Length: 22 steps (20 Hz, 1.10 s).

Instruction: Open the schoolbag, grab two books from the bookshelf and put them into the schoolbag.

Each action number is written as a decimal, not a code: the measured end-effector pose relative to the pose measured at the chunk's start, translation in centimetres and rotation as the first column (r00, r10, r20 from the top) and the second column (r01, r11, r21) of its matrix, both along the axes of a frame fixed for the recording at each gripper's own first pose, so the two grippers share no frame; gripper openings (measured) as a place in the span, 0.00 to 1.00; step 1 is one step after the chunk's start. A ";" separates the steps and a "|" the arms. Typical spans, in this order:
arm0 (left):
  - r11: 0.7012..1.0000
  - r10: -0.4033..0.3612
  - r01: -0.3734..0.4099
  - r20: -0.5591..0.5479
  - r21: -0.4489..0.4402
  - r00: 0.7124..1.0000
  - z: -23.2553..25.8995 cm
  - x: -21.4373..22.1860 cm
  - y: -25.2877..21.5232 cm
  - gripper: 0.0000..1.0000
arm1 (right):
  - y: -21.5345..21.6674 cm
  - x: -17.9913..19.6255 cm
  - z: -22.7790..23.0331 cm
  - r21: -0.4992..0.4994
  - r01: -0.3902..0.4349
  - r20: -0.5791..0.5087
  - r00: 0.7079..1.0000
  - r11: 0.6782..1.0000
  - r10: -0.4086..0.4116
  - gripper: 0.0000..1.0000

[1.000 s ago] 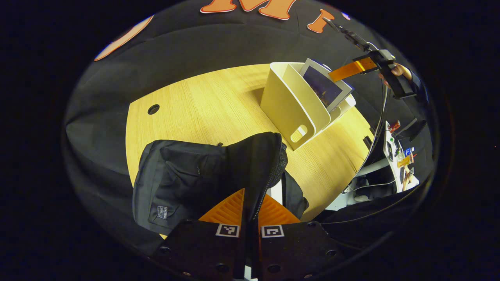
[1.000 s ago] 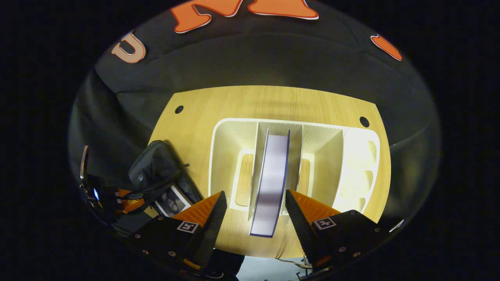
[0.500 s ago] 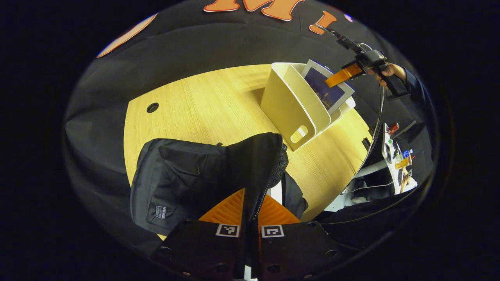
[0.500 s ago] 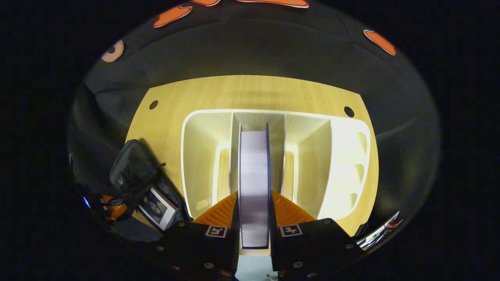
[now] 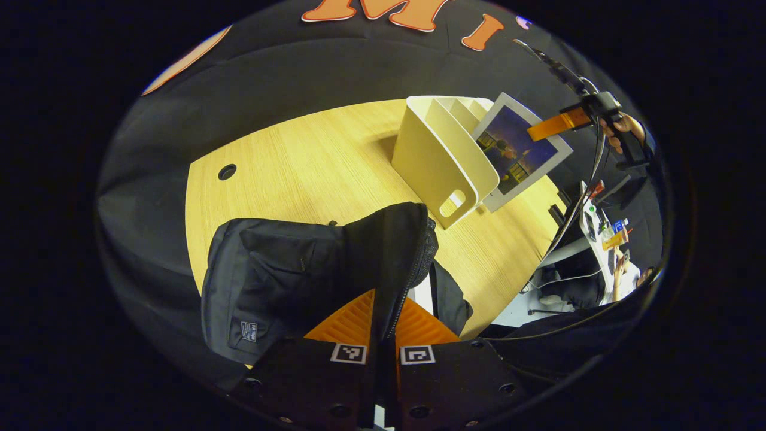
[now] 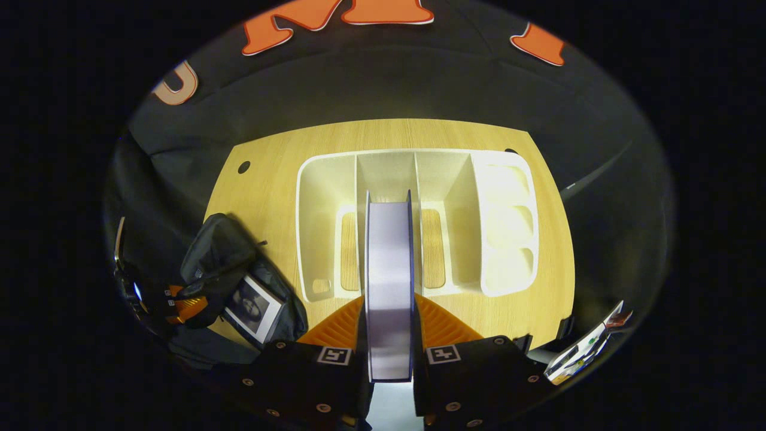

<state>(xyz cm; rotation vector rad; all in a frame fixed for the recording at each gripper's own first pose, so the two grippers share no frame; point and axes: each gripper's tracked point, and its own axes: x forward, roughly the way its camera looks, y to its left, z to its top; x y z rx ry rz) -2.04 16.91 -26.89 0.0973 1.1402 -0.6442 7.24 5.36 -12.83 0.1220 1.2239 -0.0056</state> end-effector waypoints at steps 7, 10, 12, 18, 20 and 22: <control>0.999 -0.049 0.049 0.014 -0.004 0.999 0.2 -0.2 0.2 0.06 | 1.2 -6.8 0.7 0.025 0.050 0.004 0.999 0.998 -0.050 0.31; 0.997 -0.072 0.072 0.023 0.002 0.997 0.4 -0.4 0.2 0.06 | 1.7 -9.8 0.7 0.059 0.094 0.005 0.996 0.994 -0.094 0.31; 0.996 -0.084 0.084 0.026 0.004 0.996 0.4 -0.5 0.2 0.07 | 2.0 -11.8 0.6 0.088 0.122 0.009 0.992 0.989 -0.124 0.31; 0.995 -0.103 0.102 0.028 0.016 0.994 0.5 -0.3 0.0 0.07 | 4.6 -15.7 1.2 0.238 0.165 0.046 0.982 0.957 -0.181 0.31; 0.994 -0.107 0.106 0.034 0.027 0.994 0.6 -0.2 0.0 0.07 | 5.2 -16.4 1.9 0.276 0.169 0.071 0.978 0.946 -0.195 0.31; 0.993 -0.113 0.111 0.042 0.034 0.993 1.1 -0.1 -0.1 0.06 | 6.0 -16.9 2.6 0.322 0.166 0.094 0.974 0.932 -0.206 0.31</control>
